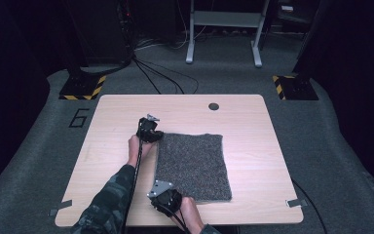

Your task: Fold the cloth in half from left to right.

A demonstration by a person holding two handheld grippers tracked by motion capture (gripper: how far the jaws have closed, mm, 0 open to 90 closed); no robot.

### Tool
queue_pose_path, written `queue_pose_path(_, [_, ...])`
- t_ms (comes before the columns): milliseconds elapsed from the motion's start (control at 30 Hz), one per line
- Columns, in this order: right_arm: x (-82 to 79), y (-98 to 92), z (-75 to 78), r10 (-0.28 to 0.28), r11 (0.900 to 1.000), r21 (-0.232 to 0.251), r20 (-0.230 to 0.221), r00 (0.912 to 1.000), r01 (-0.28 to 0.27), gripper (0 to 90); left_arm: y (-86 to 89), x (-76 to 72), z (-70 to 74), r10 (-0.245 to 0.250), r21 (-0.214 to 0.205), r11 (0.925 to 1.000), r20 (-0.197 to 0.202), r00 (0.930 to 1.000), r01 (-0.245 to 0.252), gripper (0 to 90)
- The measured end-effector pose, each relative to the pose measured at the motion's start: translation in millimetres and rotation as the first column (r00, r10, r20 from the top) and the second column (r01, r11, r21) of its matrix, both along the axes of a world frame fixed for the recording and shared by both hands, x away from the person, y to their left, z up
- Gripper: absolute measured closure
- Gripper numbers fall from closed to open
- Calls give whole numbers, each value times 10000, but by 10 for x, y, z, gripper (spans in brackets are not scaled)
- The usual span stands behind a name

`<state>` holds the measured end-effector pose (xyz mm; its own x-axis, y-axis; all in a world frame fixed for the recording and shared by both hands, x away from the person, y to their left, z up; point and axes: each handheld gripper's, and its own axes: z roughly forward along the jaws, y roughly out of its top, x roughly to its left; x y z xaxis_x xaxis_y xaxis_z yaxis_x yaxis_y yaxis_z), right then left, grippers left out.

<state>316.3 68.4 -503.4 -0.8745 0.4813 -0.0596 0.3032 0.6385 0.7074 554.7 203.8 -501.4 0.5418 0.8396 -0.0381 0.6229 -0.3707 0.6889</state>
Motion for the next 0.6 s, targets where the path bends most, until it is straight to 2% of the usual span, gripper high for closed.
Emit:
queue_pose_path(67, [-8, 1, 19, 58, 10000, 43, 128, 9999, -59, 881, 5, 1, 19, -74, 50, 10000, 74, 9999, 73, 849])
queue_pose_path(200, [-38, -6, 85, 22, 9999, 138, 112, 9999, -23, 881, 4, -4, 26, -39, 60, 10000, 64, 10000, 39, 849])
queue_pose_path(233, [-30, -9, 89, 79, 9997, 228, 241, 9997, -84, 881, 10, -6, 39, -58, 76, 10000, 15, 10000, 57, 849])
queue_pose_path(267, [-38, -14, 113, 46, 9998, 204, 143, 9999, -49, 881, 9, -8, 48, -17, 57, 10000, 26, 10000, 17, 849])
queue_pose_path(400, [-38, -14, 151, 90, 9991, 415, 372, 9993, -105, 881, 20, -2, 86, 4, 125, 9999, 86, 10000, -5, 850])
queue_pose_path(433, [-48, -14, 166, 45, 9992, 408, 255, 9997, -55, 881, 24, 0, 98, 19, 93, 10000, 116, 9999, -21, 850])
queue_pose_path(500, [-36, -12, 185, 122, 9987, 481, 393, 9992, -141, 882, 39, 1, 139, 19, 119, 9999, 144, 9999, -21, 850])
queue_pose_path(600, [-40, -11, 220, 80, 9984, 549, 360, 9993, -100, 882, 58, 4, 200, 90, 100, 9999, 214, 9997, -92, 850])
